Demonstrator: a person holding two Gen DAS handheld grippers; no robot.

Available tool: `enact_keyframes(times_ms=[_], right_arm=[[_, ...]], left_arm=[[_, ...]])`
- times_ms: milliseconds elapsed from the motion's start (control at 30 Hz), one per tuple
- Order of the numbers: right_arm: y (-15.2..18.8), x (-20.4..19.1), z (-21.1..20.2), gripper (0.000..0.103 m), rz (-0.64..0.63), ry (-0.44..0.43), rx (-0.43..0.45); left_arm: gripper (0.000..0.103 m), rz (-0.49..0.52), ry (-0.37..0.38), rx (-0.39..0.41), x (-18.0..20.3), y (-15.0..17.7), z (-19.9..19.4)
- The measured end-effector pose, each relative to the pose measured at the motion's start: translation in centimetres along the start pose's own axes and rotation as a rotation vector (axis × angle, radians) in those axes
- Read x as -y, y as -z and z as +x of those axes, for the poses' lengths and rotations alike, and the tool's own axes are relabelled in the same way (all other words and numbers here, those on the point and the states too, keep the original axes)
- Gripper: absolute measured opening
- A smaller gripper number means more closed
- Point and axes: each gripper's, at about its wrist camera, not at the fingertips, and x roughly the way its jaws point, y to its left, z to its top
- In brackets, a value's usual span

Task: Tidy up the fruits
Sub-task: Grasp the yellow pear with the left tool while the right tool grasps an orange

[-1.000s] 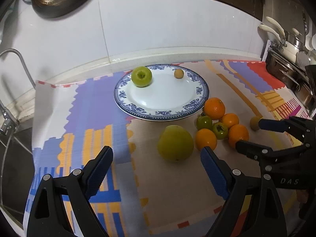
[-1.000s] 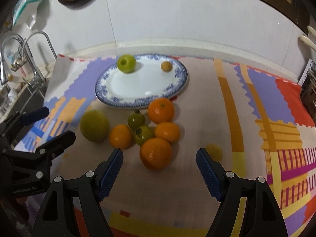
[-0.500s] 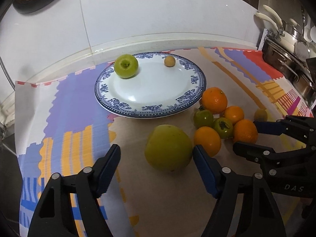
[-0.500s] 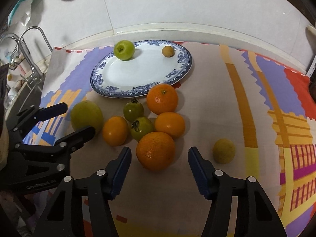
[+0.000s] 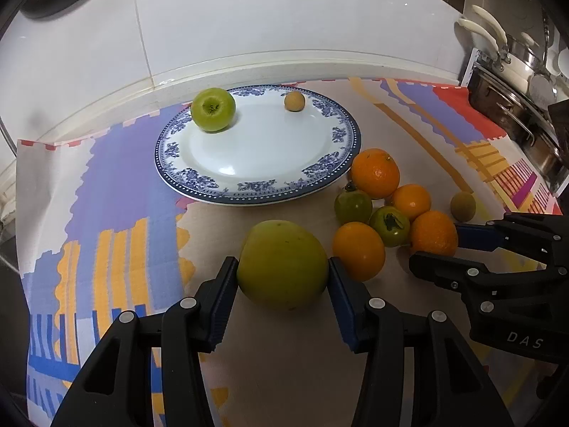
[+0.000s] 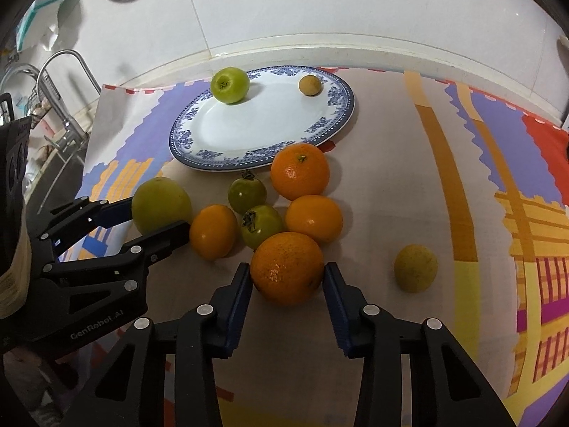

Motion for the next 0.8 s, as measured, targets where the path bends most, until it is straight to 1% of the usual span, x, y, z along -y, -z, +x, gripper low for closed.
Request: enact_keyframes(times_ms=[367, 600, 800], right_arm=[[0.2, 0.0, -1.2, 0.041, -0.007, 0.009, 0.014], [0.4, -0.1, -2.9, 0.041, -0.009, 0.003, 0.048], [0.0, -0.4, -4.8, 0.041, -0.015, -0.008, 0.096]], left_arm=[[0.050, -0.016, -0.010, 0.024, 0.5, 0.3, -1.7], [0.050, -0.047, -0.007, 0.047, 0.7, 0.5, -3.5], [0.050, -0.048, -0.020, 0.105, 1.0, -0.1, -6.0]])
